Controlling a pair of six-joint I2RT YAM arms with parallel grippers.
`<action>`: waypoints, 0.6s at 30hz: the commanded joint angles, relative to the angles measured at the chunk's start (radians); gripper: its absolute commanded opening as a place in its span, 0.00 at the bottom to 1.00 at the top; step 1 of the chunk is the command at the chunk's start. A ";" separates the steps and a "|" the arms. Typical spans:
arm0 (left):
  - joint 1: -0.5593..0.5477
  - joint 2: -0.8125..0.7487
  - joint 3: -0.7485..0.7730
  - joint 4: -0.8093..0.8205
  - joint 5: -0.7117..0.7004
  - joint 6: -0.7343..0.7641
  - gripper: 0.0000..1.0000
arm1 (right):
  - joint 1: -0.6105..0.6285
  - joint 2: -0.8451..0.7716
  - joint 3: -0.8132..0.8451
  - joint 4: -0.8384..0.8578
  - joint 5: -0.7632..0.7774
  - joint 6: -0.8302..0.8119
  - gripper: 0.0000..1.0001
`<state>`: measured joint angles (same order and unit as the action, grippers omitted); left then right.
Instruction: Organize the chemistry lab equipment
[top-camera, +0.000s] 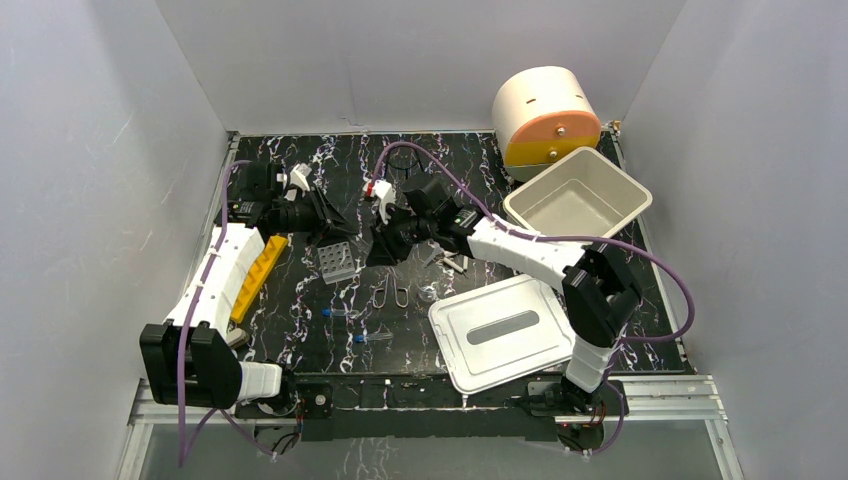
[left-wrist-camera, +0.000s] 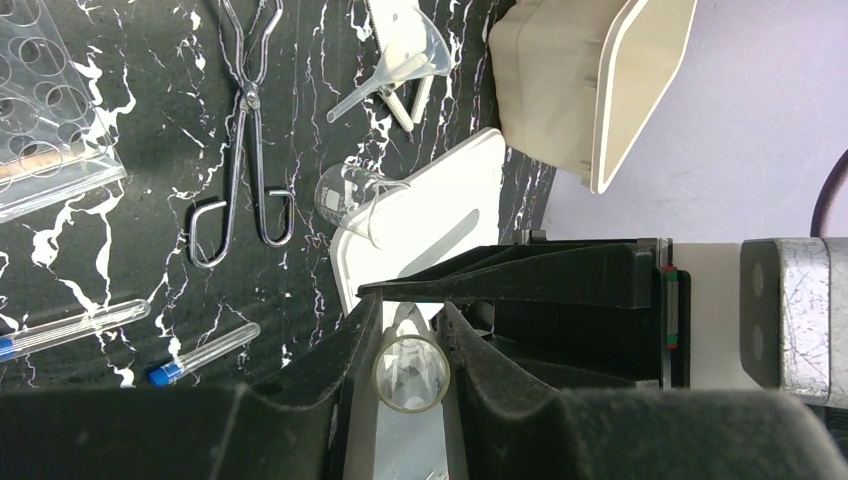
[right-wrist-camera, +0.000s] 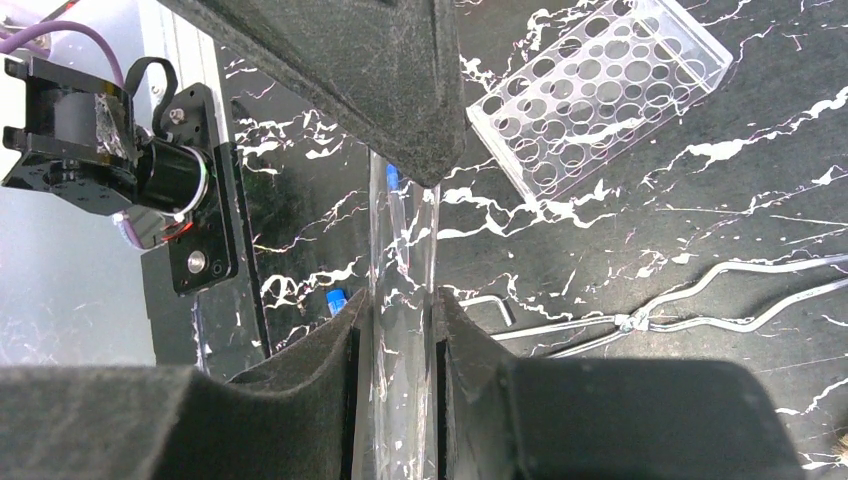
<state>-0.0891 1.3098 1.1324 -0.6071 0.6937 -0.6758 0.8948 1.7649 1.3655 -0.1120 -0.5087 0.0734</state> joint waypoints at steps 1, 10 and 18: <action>-0.003 -0.028 0.046 -0.037 0.081 -0.005 0.11 | -0.007 -0.027 0.031 -0.005 -0.007 -0.039 0.29; -0.003 -0.011 0.125 -0.127 -0.081 0.071 0.10 | -0.015 -0.016 0.087 -0.038 0.032 0.019 0.69; 0.002 0.086 0.347 -0.299 -0.437 0.179 0.11 | -0.078 -0.112 0.174 -0.129 0.221 0.043 0.82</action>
<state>-0.0891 1.3521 1.3655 -0.7898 0.4568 -0.5739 0.8631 1.7557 1.4502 -0.2016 -0.4091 0.1017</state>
